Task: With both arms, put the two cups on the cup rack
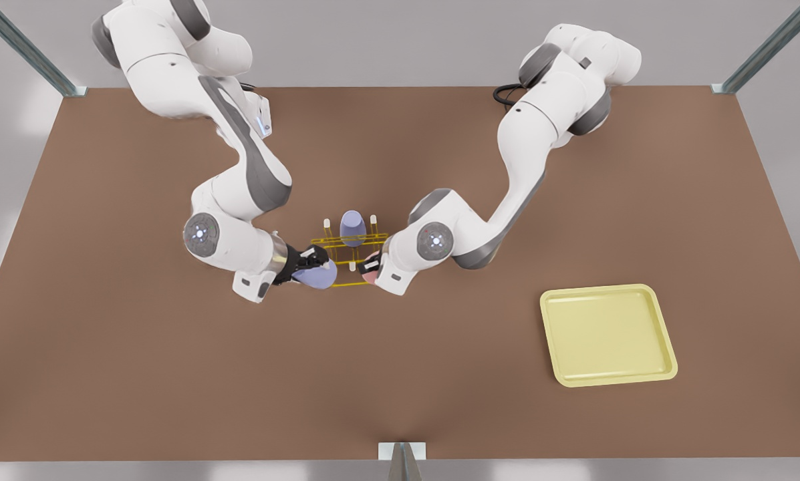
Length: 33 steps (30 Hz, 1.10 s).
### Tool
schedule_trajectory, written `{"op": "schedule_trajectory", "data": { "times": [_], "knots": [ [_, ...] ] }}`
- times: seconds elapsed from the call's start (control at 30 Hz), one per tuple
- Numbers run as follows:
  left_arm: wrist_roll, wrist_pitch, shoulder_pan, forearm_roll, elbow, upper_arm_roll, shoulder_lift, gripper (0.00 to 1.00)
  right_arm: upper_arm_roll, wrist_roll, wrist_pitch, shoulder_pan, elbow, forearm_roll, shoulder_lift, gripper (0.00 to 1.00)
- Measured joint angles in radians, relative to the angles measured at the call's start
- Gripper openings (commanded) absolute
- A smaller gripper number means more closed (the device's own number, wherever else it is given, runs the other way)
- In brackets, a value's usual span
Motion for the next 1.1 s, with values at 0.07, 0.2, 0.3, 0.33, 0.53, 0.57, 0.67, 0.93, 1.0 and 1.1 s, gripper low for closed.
{"op": "schedule_trajectory", "data": {
  "times": [0.07,0.2,0.3,0.33,0.53,0.57,0.67,0.93,1.0,1.1],
  "knots": [
    [-0.015,0.009,-0.008,0.002,0.000,0.000,0.005,0.86,0.001,0.047,-0.012,0.019,-0.002,-0.050,-0.005,0.81],
    [-0.038,0.022,-0.011,0.002,0.000,0.000,0.012,1.00,0.000,0.135,-0.030,0.045,-0.007,-0.126,0.003,0.81],
    [-0.053,0.027,-0.012,0.009,0.000,0.000,0.018,1.00,-0.002,0.192,-0.031,0.059,-0.006,-0.154,0.027,0.81],
    [-0.057,0.028,-0.013,0.013,0.000,0.001,0.022,1.00,-0.002,0.209,-0.030,0.060,-0.006,-0.159,0.033,0.81],
    [-0.079,0.024,0.001,0.026,0.003,0.006,0.011,1.00,-0.005,0.294,-0.021,0.071,-0.005,-0.172,0.064,0.81],
    [-0.082,-0.001,0.026,0.036,0.015,0.020,-0.024,1.00,-0.007,0.305,-0.020,0.074,-0.005,-0.173,0.070,0.81],
    [-0.040,-0.159,0.284,0.105,0.054,0.033,-0.218,1.00,-0.010,0.336,-0.014,0.078,-0.006,-0.176,0.089,0.81],
    [0.293,-0.428,0.285,0.187,-0.376,0.397,-0.637,1.00,-0.011,0.404,0.005,0.094,-0.009,-0.206,0.114,1.00],
    [0.367,-0.471,0.277,0.174,-0.386,0.408,-0.630,1.00,-0.011,0.418,0.007,0.094,-0.009,-0.209,0.114,1.00],
    [0.464,-0.522,0.283,0.163,-0.389,0.413,-0.628,1.00,-0.011,0.437,0.009,0.094,-0.010,-0.212,0.115,1.00]
  ]
}}
